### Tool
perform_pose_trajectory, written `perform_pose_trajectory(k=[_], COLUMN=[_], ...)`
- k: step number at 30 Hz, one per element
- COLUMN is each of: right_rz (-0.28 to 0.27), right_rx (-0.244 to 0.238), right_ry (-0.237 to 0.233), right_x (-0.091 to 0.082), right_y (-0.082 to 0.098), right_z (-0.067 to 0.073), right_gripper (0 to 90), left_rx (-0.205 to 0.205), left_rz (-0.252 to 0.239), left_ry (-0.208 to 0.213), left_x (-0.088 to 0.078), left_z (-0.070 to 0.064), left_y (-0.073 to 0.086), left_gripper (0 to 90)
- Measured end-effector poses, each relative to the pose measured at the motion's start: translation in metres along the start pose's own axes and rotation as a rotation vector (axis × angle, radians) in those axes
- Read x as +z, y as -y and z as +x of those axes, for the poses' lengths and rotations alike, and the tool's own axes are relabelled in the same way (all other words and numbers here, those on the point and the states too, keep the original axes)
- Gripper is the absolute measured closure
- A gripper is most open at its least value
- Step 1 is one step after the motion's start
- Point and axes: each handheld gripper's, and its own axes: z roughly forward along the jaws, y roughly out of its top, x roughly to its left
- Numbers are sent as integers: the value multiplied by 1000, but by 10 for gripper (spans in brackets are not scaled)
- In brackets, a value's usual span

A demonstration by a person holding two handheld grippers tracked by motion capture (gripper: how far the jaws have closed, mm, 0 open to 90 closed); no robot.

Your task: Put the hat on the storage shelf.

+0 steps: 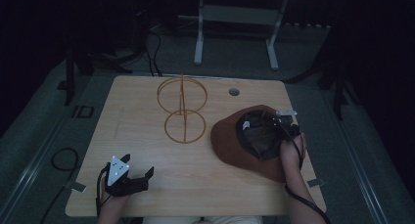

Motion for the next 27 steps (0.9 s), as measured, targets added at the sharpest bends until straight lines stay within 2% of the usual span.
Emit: perform_pose_trajectory(k=[5,11,14,19,22,23,24,25,27], right_rz=[-77,-158,-205,-273,-323,-323,-337,-369,-388], right_rx=[57,86,93,88,82,82,82,81,70], right_ry=[-22,-57,-71,-79,-70,-70,-69,-76,-71], right_x=[-17,-42,-55,-78,-92,-92,-97,-106,-115], right_y=[-3,-11,-16,-23,-26,-26,-27,-28,-29], right_z=[-12,-21,-23,-24,-24,-24,-24,-24,-23], right_gripper=[847,848,848,849,849,849,849,849,849], left_rx=[-4,-2,-5,22,36,36,53,59,50], left_rz=[-2,9,8,0,9,9,11,12,13], left_ry=[-6,6,25,74,117,117,138,145,169], left_x=[1,3,2,0,1,1,3,4,6], left_z=[0,-4,-11,-30,-40,-40,-46,-48,-51], left_y=[0,-1,-5,-15,-21,-21,-25,-27,-32], left_gripper=[43,43,47,47,47,47,47,47,47])
